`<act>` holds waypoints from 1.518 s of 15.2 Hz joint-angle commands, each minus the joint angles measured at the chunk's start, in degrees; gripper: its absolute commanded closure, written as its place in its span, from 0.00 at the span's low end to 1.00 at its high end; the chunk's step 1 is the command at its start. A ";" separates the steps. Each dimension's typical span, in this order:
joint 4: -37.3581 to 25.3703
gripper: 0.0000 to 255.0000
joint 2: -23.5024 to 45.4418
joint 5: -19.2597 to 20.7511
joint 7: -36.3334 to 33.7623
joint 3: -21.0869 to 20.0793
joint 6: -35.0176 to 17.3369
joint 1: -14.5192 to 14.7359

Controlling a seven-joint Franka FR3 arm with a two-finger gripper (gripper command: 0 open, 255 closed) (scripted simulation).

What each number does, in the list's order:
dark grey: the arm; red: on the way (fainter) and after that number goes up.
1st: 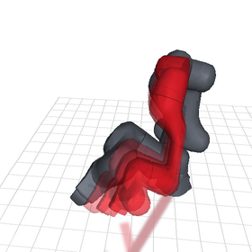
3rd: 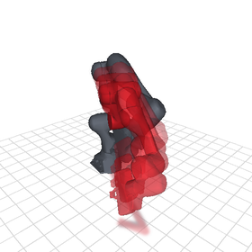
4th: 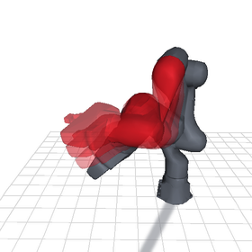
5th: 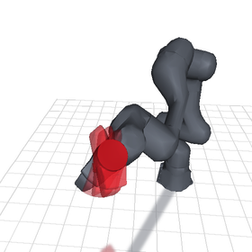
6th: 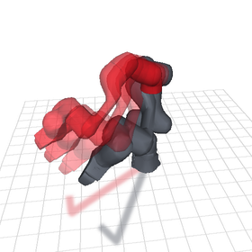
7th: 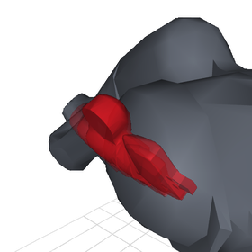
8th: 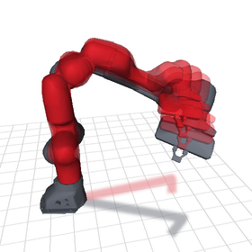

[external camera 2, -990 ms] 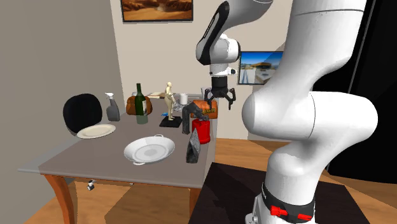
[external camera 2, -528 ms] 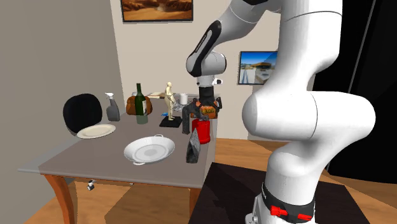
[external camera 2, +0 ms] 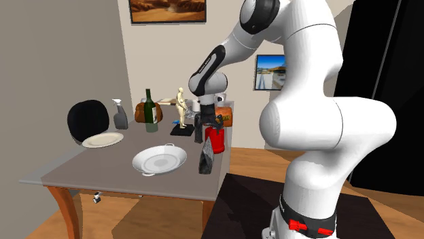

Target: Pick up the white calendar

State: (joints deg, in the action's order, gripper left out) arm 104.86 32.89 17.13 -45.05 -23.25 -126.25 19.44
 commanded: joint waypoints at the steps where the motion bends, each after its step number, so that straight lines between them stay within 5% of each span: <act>1: -1.51 0.00 2.23 0.80 -0.91 0.42 -0.47 1.14; 9: -1.88 0.00 5.89 2.36 -1.84 1.67 -3.63 2.03; 10: -1.87 1.00 5.93 2.39 -1.83 1.69 -3.68 2.02; 23: -1.59 1.00 3.63 1.42 -1.28 0.90 -1.74 1.48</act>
State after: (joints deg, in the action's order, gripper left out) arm 103.06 37.22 18.80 -46.55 -22.15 -128.42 21.17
